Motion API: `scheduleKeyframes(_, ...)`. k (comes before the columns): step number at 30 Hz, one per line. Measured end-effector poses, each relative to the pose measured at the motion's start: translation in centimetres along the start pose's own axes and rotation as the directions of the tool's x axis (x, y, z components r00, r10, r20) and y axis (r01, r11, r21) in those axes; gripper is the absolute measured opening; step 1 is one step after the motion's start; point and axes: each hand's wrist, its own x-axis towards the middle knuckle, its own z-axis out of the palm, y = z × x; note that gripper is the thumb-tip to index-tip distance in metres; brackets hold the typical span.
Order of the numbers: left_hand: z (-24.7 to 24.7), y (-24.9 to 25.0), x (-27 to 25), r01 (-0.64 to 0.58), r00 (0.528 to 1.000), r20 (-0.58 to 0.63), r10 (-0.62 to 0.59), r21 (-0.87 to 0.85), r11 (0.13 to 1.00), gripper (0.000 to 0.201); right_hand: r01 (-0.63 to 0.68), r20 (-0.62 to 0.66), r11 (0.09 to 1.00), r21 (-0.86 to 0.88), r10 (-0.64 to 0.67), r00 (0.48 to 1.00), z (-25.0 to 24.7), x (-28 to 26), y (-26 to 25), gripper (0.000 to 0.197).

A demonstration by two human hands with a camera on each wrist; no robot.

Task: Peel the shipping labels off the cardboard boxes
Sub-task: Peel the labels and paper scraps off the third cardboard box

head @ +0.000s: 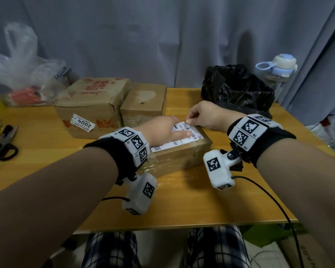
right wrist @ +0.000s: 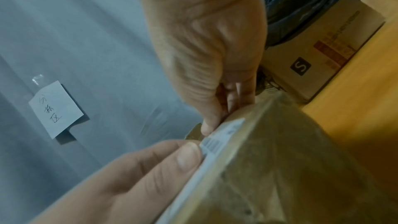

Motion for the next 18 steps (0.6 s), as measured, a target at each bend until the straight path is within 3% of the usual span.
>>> scheduleKeyframes(8,-1.1,1.4,0.4,0.066,0.996,0.021,-0.083,0.418,0.906,0.072,-0.003,-0.113,0.995,-0.102,-0.008,0.994,0.5,0.3,-0.3,0.009)
scheduleKeyframes(13,-1.3,1.7,0.5,0.069,0.995,0.048,-0.093,0.362,0.93,0.07,0.022,-0.129,0.981,-0.19,-0.048,0.99,1.0,-0.1,-0.4,0.013)
scheduleKeyframes(18,-1.6,2.0,0.1,-0.056,0.996,0.087,0.033,0.268,0.962,0.066,0.237,0.036,0.955,-0.181,-0.234,0.971,-1.2,-2.3,0.7,0.01)
